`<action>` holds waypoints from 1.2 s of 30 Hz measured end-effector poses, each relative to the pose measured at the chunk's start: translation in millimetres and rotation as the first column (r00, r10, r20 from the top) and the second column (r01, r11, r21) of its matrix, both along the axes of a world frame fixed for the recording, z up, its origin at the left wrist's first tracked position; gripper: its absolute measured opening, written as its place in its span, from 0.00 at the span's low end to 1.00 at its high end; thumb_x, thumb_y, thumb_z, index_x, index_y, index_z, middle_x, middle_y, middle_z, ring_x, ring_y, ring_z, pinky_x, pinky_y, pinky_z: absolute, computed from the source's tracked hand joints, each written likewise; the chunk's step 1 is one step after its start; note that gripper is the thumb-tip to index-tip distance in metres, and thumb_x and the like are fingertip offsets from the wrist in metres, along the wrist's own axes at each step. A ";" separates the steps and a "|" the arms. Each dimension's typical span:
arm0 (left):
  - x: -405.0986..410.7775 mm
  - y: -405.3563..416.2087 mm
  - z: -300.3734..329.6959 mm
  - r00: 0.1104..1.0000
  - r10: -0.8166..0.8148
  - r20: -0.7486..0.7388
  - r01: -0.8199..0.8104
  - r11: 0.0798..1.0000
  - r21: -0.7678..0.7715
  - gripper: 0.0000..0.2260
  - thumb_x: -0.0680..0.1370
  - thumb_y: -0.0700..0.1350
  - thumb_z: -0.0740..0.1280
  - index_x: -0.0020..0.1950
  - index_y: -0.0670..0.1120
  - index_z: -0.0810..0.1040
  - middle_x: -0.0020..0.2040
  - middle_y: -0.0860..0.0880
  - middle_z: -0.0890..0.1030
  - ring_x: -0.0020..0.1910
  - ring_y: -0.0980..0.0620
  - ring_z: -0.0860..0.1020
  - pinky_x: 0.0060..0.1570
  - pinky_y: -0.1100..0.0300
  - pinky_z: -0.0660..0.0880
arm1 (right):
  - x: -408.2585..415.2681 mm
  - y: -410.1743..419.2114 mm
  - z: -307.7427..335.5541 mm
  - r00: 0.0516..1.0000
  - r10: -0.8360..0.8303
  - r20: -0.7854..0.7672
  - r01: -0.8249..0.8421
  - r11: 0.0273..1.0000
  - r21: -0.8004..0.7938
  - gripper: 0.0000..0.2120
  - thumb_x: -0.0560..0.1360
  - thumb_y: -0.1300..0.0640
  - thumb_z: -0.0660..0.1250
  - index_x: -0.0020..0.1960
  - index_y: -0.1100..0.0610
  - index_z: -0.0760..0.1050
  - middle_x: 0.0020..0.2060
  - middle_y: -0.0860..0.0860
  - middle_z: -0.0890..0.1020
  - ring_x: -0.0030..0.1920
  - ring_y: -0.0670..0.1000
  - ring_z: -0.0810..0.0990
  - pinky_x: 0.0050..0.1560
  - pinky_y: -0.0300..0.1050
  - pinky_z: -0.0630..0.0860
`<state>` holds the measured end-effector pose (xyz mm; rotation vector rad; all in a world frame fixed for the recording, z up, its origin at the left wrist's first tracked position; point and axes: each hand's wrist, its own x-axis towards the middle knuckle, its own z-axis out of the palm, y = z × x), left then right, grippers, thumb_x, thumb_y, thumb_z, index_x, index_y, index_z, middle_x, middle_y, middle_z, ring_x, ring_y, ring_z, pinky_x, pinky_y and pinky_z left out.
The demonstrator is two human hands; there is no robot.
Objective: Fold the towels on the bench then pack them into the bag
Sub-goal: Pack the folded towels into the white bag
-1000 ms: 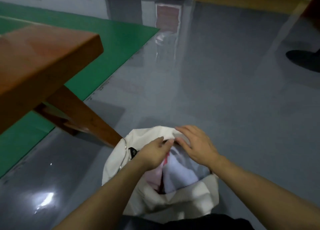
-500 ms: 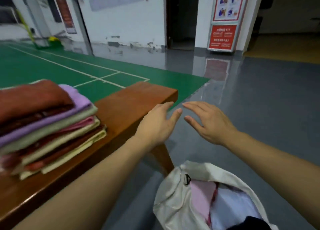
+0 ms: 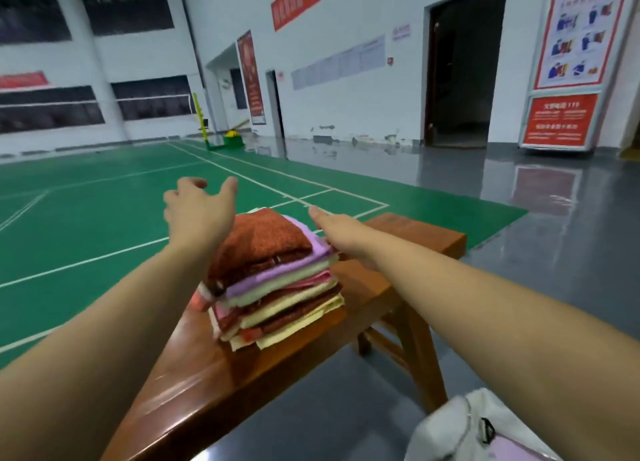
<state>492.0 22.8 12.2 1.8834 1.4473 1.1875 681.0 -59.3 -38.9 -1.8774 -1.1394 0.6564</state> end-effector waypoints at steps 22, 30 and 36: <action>-36.5 24.7 -43.1 0.961 -0.203 0.189 0.277 0.724 -0.632 0.30 0.73 0.61 0.75 0.64 0.41 0.75 0.43 0.41 0.82 0.28 0.45 0.80 0.24 0.58 0.75 | -11.5 36.2 13.0 0.951 0.020 -0.309 -0.111 0.953 -0.280 0.39 0.72 0.25 0.62 0.62 0.58 0.81 0.56 0.55 0.86 0.49 0.55 0.83 0.61 0.49 0.79; -37.8 30.2 -47.7 0.959 -0.208 0.192 0.283 0.734 -0.617 0.31 0.70 0.59 0.79 0.63 0.41 0.76 0.52 0.38 0.85 0.40 0.39 0.84 0.33 0.48 0.81 | -23.9 33.7 34.4 0.937 0.165 -0.307 -0.222 0.962 -0.161 0.28 0.77 0.29 0.59 0.52 0.53 0.80 0.40 0.52 0.87 0.36 0.53 0.85 0.47 0.44 0.83; -40.5 27.1 -49.6 0.965 -0.183 0.189 0.261 0.768 -0.585 0.29 0.69 0.56 0.80 0.60 0.39 0.76 0.51 0.38 0.84 0.44 0.38 0.85 0.46 0.40 0.83 | -37.8 40.9 36.2 0.888 0.190 -0.419 -0.290 0.939 -0.187 0.43 0.63 0.30 0.77 0.66 0.59 0.78 0.56 0.61 0.85 0.59 0.64 0.83 0.63 0.62 0.78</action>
